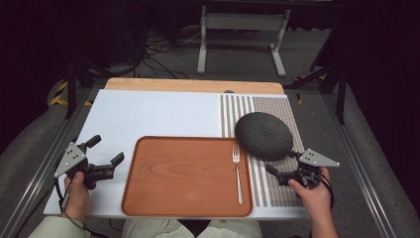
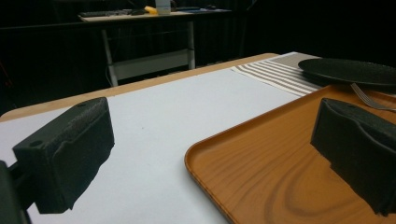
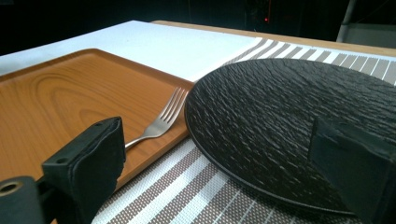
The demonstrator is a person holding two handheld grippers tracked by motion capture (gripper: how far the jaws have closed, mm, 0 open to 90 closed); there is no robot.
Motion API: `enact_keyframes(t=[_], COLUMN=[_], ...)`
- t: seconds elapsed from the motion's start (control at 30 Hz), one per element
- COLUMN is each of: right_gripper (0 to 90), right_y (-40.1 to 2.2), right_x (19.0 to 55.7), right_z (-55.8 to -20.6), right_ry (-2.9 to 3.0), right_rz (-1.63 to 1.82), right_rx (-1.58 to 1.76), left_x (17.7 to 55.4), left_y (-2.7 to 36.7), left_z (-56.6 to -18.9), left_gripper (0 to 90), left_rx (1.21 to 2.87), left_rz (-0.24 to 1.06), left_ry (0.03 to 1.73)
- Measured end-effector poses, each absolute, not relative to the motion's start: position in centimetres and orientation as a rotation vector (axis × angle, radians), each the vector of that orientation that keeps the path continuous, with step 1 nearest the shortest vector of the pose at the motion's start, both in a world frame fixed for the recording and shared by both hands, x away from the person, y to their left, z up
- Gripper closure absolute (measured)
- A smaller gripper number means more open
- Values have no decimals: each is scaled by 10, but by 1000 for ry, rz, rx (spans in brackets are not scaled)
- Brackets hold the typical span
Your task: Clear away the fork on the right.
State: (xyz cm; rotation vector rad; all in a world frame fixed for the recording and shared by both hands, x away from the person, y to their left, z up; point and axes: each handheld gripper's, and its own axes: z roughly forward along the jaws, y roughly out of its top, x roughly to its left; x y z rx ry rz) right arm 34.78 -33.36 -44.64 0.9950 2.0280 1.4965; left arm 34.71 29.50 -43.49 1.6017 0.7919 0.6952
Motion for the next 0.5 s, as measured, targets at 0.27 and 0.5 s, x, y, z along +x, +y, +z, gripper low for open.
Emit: enact_keyframes(t=[0.27,0.5], right_gripper=[51,51], right_y=[-336,-335], right_x=[349,349], right_z=[-450,-450], right_ry=[2022,2021], right_rz=[1502,1506], right_rx=[1013,1015], left_x=[346,346], left_y=[295,295], left_z=[-434,-434], left_gripper=[0,0], left_rx=[1600,1600], left_rz=[697,697], left_ry=[791,791])
